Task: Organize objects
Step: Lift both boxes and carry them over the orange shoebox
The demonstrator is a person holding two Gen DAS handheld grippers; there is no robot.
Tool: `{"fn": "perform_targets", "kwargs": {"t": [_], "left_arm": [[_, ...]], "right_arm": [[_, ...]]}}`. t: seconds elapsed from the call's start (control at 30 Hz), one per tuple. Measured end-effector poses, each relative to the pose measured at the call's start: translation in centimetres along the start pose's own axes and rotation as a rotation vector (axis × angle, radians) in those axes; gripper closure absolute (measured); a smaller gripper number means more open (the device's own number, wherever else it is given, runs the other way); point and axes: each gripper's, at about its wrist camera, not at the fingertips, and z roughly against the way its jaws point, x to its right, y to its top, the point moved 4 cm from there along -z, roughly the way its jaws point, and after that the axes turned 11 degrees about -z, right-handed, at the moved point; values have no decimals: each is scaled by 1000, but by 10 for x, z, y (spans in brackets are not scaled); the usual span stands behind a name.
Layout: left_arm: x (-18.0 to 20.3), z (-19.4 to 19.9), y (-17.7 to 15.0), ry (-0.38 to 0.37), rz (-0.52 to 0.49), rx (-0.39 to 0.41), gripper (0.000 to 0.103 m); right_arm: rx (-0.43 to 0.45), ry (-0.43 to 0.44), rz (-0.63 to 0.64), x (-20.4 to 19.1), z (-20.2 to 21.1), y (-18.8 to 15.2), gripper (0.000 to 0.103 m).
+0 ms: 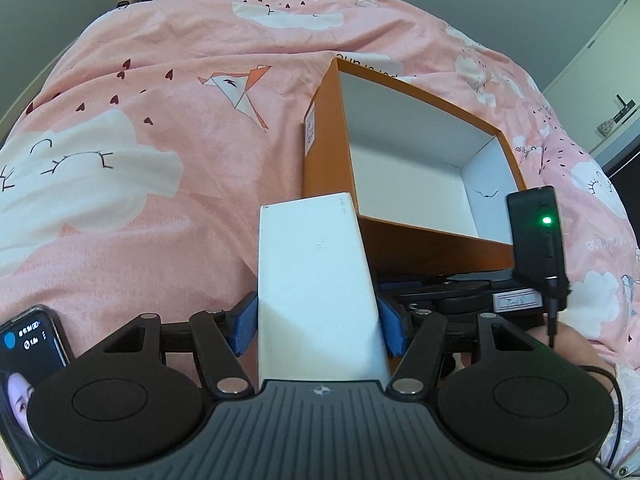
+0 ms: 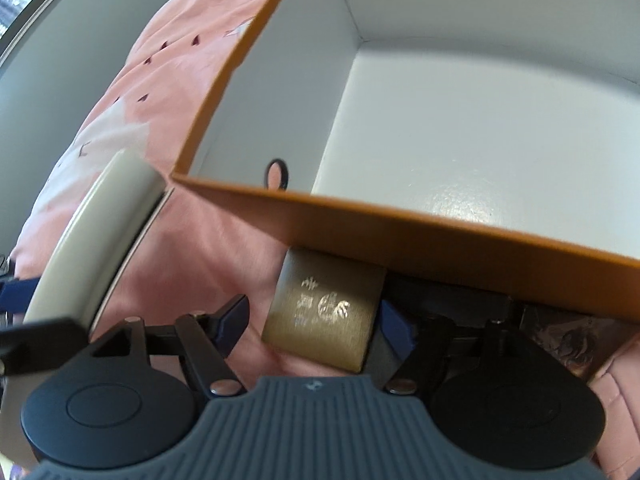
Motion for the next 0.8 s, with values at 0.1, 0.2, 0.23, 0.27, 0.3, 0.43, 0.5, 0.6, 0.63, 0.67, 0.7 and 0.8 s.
{"fn": "perform_targets", "kwargs": {"t": [0.1, 0.2, 0.23, 0.27, 0.3, 0.43, 0.5, 0.6, 0.63, 0.67, 0.7, 0.8], "left_arm": [[-1, -2, 2, 5, -2, 4, 32], [-2, -2, 1, 12, 3, 2, 32], [-1, -1, 1, 12, 3, 2, 32], [0, 0, 1, 13, 2, 3, 32], [0, 0, 1, 12, -1, 5, 32], [6, 9, 4, 5, -15, 26, 32], [12, 16, 6, 5, -28, 44, 32], [22, 27, 14, -1, -56, 72, 32], [26, 29, 18, -5, -67, 82, 32], [30, 31, 22, -9, -79, 91, 32], [34, 32, 27, -14, -92, 99, 32], [50, 32, 44, -21, -144, 123, 32]], "right_arm": [[17, -37, 20, -6, -6, -2, 31], [45, -78, 79, -12, -10, -5, 37], [48, -72, 75, -12, -9, -5, 37], [50, -63, 69, -10, -7, -4, 38], [51, -52, 63, -9, -5, -3, 38], [54, -6, 58, -7, 12, -6, 38], [63, 14, 70, -7, 25, -9, 38], [93, 54, 79, -4, 53, -13, 38], [107, 68, 83, -3, 64, -14, 38], [121, 81, 89, -3, 74, -14, 38], [138, 95, 95, -1, 87, -14, 38], [189, 124, 97, 5, 120, -12, 38]]}}
